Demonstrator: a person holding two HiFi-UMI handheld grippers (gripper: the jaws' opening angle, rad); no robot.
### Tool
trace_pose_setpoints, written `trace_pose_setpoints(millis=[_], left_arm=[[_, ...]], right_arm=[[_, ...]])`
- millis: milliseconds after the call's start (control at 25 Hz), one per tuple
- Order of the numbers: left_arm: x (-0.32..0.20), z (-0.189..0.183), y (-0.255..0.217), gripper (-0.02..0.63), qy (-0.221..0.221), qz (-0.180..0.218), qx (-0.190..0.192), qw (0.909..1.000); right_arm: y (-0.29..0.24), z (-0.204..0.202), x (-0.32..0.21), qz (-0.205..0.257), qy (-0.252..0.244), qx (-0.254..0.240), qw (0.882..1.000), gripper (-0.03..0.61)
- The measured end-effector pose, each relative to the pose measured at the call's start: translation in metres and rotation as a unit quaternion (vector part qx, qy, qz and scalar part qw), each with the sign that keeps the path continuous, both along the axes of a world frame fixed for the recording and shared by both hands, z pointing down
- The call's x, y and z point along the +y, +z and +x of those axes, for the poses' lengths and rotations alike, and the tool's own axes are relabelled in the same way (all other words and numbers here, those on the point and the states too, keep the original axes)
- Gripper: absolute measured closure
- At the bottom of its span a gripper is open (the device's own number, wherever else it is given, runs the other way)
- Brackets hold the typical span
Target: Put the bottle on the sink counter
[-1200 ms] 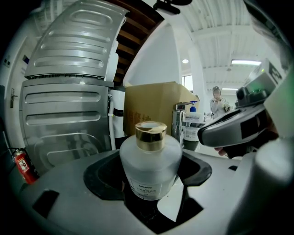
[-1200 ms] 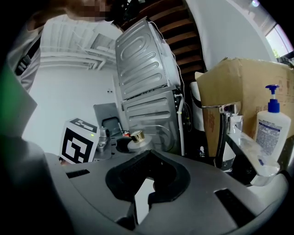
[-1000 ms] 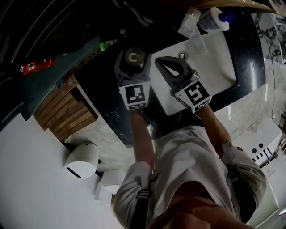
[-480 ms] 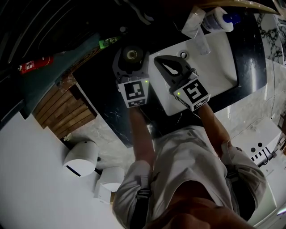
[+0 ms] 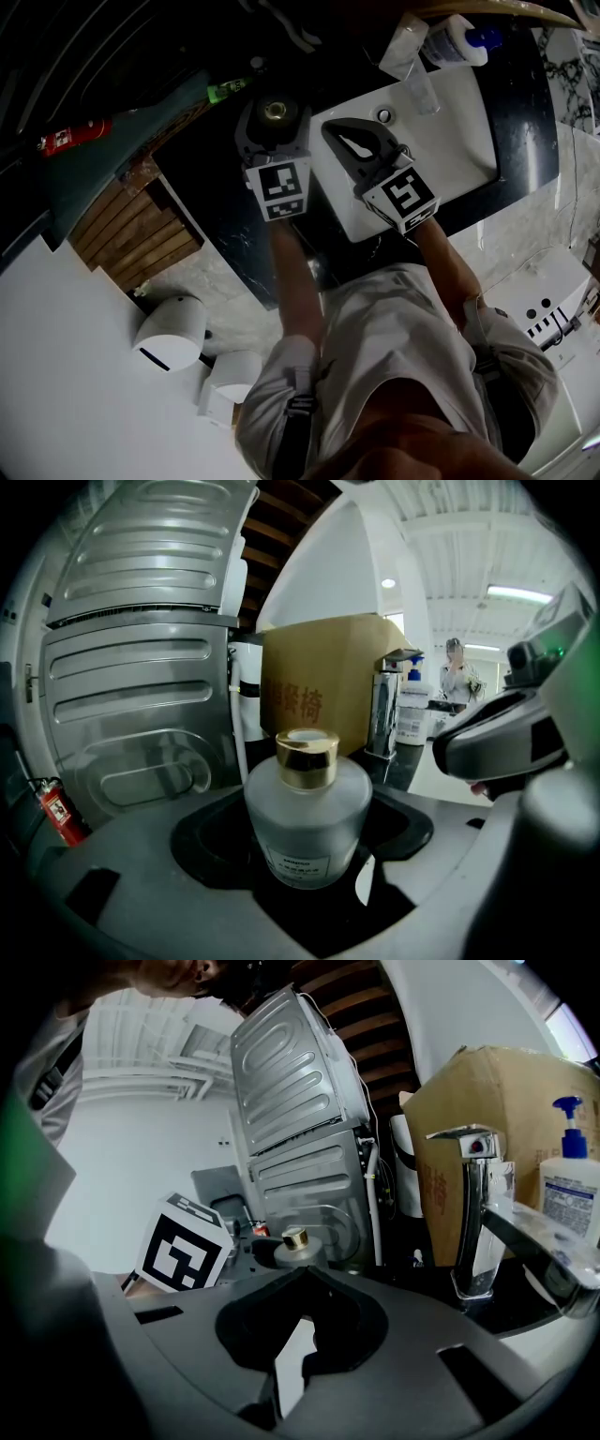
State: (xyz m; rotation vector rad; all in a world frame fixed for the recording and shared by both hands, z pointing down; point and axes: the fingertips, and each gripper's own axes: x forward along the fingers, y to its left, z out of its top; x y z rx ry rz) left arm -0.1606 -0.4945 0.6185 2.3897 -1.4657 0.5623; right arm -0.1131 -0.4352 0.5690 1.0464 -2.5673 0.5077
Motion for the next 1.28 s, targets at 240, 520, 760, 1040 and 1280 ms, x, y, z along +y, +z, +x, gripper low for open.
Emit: trace_pose_setpoints(millis=[240, 520, 760, 1040, 1280], left_arm=[[0.0, 0.0, -0.001, 0.284, 0.004, 0.006, 0.0, 1.0], [0.0, 0.0, -0.001, 0.284, 0.002, 0.008, -0.003, 1.0], [0.0, 0.001, -0.002, 0.284, 0.002, 0.009, -0.002, 1.0], [0.005, -0.002, 0.001, 0.284, -0.004, 0.002, 0.001, 1.0], [0.017, -0.009, -0.01, 0.284, -0.018, 0.007, 0.009, 0.9998]], right_arm=[[-0.001, 0.0, 0.0, 0.001, 0.002, 0.001, 1.0, 0.58], [-0.003, 0.002, 0.003, 0.001, 0.002, 0.001, 1.0, 0.58], [-0.004, 0.004, 0.007, 0.001, 0.001, 0.004, 1.0, 0.58], [-0.012, 0.005, 0.012, 0.009, -0.001, 0.002, 1.0, 0.58], [-0.021, 0.007, 0.019, 0.018, -0.003, 0.001, 1.0, 0.58]])
